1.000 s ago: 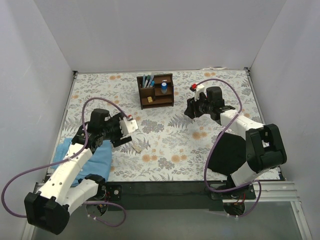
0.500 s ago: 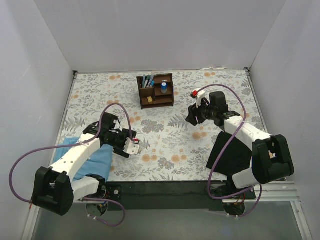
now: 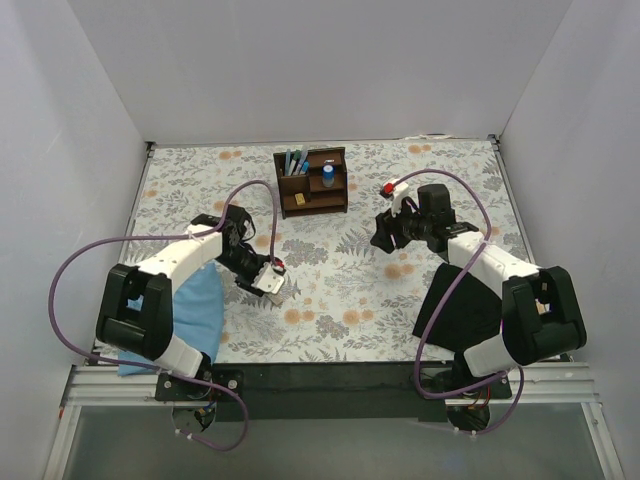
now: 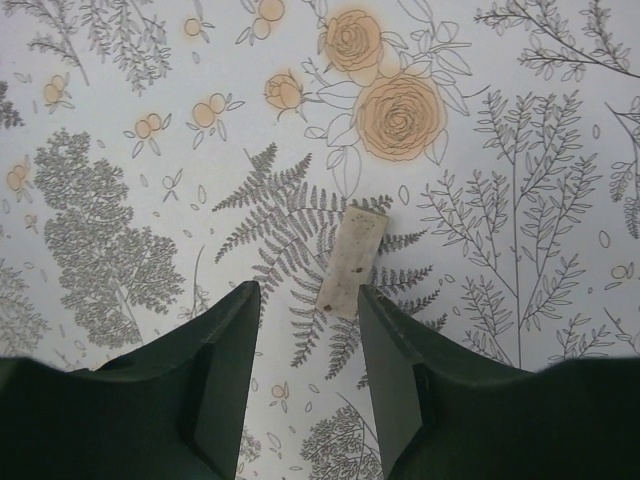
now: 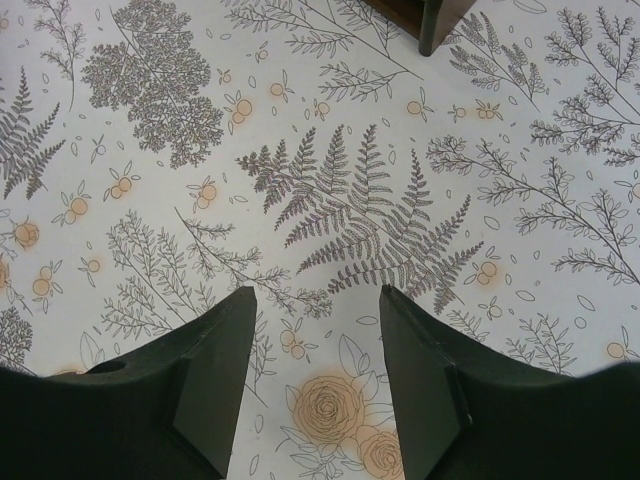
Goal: Sort the stationery into containers
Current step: Pick up the stationery from the center of the board.
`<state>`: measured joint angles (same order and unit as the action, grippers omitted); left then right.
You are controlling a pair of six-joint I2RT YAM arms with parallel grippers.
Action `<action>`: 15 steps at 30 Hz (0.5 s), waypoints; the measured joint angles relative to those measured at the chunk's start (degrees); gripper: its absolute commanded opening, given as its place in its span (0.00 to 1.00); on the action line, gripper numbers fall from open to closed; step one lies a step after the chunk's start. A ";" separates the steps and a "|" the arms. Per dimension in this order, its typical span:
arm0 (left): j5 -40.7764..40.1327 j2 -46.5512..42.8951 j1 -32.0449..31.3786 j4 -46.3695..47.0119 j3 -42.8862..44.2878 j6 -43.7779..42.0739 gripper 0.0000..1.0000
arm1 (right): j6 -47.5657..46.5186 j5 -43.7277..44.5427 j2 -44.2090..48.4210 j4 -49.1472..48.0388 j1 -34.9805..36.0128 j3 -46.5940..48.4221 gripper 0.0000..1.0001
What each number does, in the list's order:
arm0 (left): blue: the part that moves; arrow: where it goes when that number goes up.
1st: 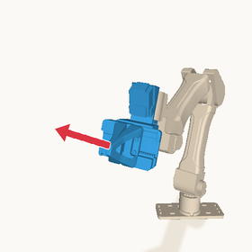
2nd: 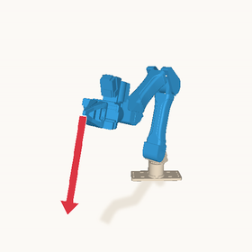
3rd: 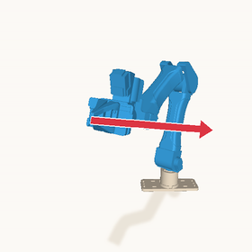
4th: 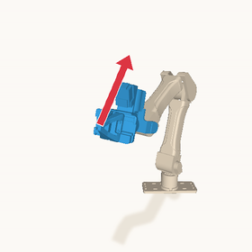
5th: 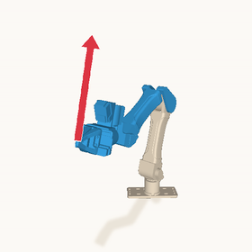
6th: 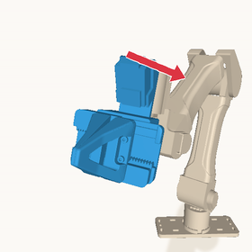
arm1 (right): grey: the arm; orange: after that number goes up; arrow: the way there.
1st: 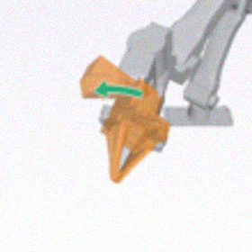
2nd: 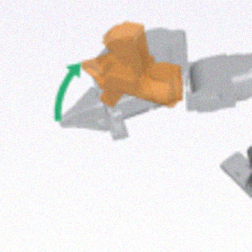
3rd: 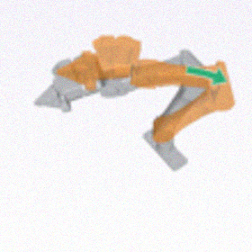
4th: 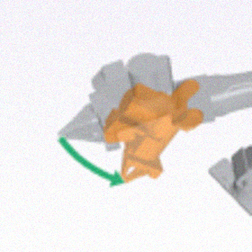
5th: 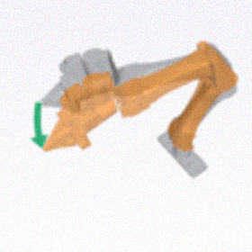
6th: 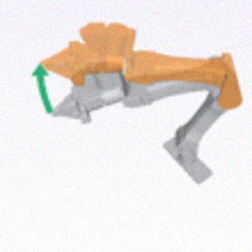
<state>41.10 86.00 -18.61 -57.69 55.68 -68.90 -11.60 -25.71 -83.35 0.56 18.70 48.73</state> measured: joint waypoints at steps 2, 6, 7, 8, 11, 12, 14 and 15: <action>-0.24 0.96 -0.15 -1.07 0.00 -1.03 0.44 | -0.22 -0.02 -0.24 0.00 -0.07 0.00 0.62; -1.11 1.86 -1.16 -2.25 0.02 -2.32 0.44 | -0.44 -0.17 -0.44 0.02 -0.39 0.00 0.62; -1.31 2.14 -1.36 -2.32 0.02 -2.49 0.44 | -0.46 -0.17 -0.44 0.00 -0.48 0.00 0.62; -1.42 2.47 -1.53 -2.27 0.02 -2.67 0.44 | -0.48 -0.17 -0.46 0.00 -0.59 0.00 0.62; -1.81 3.37 -2.23 -1.97 0.00 -2.73 0.43 | -0.48 -0.20 -0.72 0.00 -0.70 0.00 0.62; -1.97 3.63 -2.51 -1.70 0.00 -2.67 0.43 | -0.48 -0.17 -0.94 0.00 -0.70 0.00 0.62; -2.43 4.09 -2.97 -0.85 -0.13 -2.56 0.43 | -0.50 -0.20 -1.42 0.00 -0.70 0.02 0.62; -2.64 4.37 -3.19 -0.37 -0.20 -2.45 0.42 | -0.50 -0.20 -1.62 0.02 -0.70 0.02 0.62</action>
<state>38.46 90.37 -21.80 -58.06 55.48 -71.35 -12.10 -25.91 -84.97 0.58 18.00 48.75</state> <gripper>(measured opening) 0.434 0.622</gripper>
